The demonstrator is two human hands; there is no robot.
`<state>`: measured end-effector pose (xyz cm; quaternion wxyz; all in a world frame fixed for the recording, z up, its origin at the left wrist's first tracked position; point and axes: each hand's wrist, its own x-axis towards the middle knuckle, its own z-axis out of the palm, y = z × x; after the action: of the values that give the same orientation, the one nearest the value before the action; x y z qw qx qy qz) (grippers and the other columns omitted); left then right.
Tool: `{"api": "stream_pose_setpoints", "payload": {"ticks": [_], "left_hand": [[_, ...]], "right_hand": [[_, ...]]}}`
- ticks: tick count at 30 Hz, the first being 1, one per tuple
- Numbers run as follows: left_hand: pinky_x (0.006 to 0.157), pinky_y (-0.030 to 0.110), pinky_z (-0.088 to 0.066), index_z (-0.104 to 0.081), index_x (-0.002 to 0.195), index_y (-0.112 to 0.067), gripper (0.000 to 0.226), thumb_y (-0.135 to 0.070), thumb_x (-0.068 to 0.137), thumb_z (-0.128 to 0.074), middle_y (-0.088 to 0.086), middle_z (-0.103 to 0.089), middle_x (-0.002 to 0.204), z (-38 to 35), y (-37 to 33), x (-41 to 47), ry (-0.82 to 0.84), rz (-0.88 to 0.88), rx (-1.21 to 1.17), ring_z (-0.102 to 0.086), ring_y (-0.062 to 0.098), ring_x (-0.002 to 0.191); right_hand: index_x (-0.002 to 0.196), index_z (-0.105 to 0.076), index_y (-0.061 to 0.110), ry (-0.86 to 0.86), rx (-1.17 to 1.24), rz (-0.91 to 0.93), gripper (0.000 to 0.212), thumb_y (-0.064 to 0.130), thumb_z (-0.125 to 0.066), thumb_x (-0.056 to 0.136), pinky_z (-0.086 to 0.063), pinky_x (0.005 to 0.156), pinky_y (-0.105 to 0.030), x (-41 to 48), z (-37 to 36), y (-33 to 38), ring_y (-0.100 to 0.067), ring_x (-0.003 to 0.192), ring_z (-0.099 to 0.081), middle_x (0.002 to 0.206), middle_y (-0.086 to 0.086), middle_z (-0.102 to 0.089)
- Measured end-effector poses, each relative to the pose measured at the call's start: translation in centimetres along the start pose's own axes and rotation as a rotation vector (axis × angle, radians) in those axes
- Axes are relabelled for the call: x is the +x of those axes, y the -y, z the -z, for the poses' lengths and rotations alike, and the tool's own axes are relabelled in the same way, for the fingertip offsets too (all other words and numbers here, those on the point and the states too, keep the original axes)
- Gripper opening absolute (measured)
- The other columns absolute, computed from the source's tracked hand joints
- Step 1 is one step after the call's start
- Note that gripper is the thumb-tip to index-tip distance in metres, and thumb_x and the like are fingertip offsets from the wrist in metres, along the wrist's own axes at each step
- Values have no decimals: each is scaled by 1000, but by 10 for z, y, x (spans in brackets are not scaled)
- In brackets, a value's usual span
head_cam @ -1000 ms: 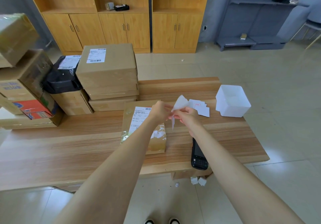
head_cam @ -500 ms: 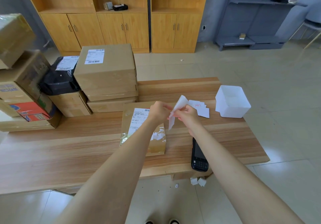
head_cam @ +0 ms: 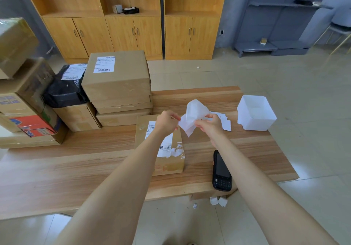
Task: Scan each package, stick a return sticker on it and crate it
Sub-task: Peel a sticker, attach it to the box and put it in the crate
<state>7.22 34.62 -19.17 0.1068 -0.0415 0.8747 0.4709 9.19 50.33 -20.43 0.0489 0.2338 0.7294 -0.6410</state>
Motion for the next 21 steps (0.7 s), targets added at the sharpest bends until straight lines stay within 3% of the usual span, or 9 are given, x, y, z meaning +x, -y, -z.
{"api": "stream_pose_setpoints", "payload": {"ticks": [6,9,12,15,18,21], "left_hand": [[55,22,-42,-62,88,-10,22,3,88,-44,5,-64,82,9,4,4,14,-3,-31,-58,13,58],[54,23,-42,-64,93,-8,22,2,89,-44,0,-62,74,9,4,8,6,-7,-29,-58,12,59],[55,24,-43,-64,97,-6,21,1,90,-46,2,-62,75,7,2,11,-8,-4,-16,-60,15,62],[59,28,-47,-65,97,-5,21,0,90,-46,7,-65,79,4,-2,20,-38,13,-4,-61,19,67],[68,34,-52,-66,94,-5,22,0,90,-45,7,-65,73,-4,-9,32,-77,50,-1,-61,22,68],[57,27,-47,-66,93,-6,22,-1,91,-45,5,-63,72,-18,-21,41,-111,82,-13,-59,18,61]], "right_hand": [[127,-37,13,-45,79,12,57,4,-67,80,-45,99,-34,2,6,-1,-18,100,-62,89,1,-60],[132,-32,14,-67,107,21,62,2,-66,82,-46,92,-29,6,10,-2,-17,94,-63,99,-2,-59],[141,-25,17,-95,128,27,74,2,-67,82,-46,97,-32,14,18,-3,-22,102,-64,121,-9,-55],[146,-21,19,-90,105,50,77,5,-65,85,-42,87,-23,20,32,2,-13,88,-63,107,-3,-54],[135,-39,22,-63,72,59,57,5,-63,86,-40,64,-15,33,50,3,-4,73,-58,110,-8,-56],[95,-60,21,-65,5,85,19,5,-61,85,-42,61,-18,53,71,4,-17,83,-62,92,-4,-63]]}}
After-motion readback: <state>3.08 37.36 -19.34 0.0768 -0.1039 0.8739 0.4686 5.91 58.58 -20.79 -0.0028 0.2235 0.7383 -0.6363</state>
